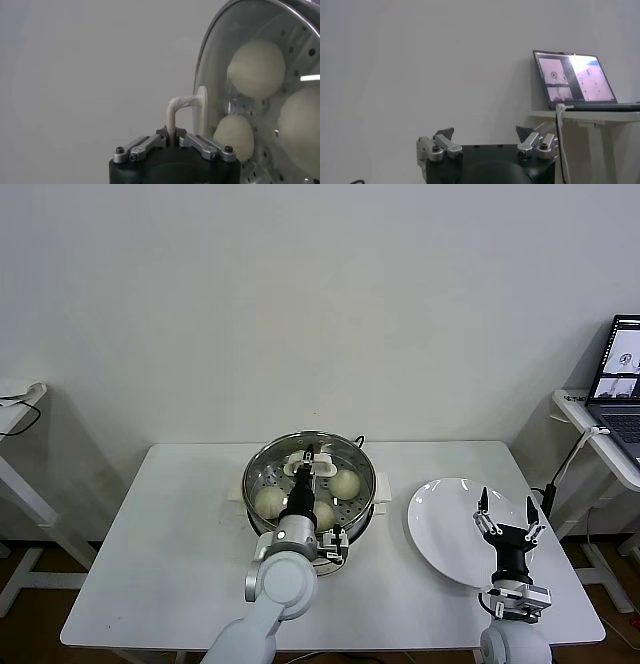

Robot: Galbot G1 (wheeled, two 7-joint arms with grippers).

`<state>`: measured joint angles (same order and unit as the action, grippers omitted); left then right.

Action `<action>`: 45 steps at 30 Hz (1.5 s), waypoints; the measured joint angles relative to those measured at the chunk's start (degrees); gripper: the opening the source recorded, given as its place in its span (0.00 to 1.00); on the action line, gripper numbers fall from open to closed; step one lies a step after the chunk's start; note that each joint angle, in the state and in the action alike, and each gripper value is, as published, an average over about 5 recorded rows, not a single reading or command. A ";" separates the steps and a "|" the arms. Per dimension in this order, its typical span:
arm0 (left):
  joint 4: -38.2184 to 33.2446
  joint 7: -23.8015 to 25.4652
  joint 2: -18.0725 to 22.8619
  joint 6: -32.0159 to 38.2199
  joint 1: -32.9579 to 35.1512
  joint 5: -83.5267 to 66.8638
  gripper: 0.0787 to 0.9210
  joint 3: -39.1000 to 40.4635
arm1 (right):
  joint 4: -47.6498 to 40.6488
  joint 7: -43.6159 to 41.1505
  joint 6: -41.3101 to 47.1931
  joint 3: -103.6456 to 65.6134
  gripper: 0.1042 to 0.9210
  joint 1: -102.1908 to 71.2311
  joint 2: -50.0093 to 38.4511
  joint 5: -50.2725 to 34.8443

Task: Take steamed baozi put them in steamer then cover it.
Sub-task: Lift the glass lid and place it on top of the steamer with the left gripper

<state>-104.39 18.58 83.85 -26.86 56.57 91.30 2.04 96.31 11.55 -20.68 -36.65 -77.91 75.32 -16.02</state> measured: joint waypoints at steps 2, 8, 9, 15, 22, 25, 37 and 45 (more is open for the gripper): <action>0.05 0.00 -0.03 0.07 0.06 0.14 0.13 -0.04 | 0.00 0.00 0.00 -0.03 0.88 0.02 -0.02 -0.01; 0.25 0.06 0.20 0.05 0.31 0.58 0.13 -0.21 | 0.07 0.00 0.00 -0.05 0.88 0.12 0.01 -0.02; 0.29 0.08 0.26 0.05 0.37 0.63 0.13 -0.24 | 0.09 0.00 0.00 -0.05 0.88 0.11 0.03 -0.02; 0.32 0.20 0.32 0.15 0.70 0.73 0.17 -0.42 | 0.15 0.00 0.00 -0.04 0.88 0.03 0.04 -0.01; -0.17 0.03 0.31 0.17 0.96 0.58 0.40 -0.58 | 0.19 0.00 0.01 0.12 0.88 -0.01 0.12 0.04; -0.74 -0.11 0.12 0.11 1.21 0.34 0.50 -0.64 | 0.26 -0.01 0.02 0.18 0.88 -0.02 0.18 0.07; -6.71 0.19 -2.99 -0.92 4.52 -2.49 0.80 -1.41 | 0.46 -0.03 0.18 0.81 0.88 0.61 0.38 0.49; -15.47 0.41 -7.39 -1.44 9.84 -7.75 0.88 -2.80 | 1.01 0.13 1.11 1.53 0.88 0.89 -0.34 1.14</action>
<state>-119.86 18.99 76.45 -28.30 66.41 83.55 -0.76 97.32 11.68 -19.56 -35.12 -77.02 74.98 -14.88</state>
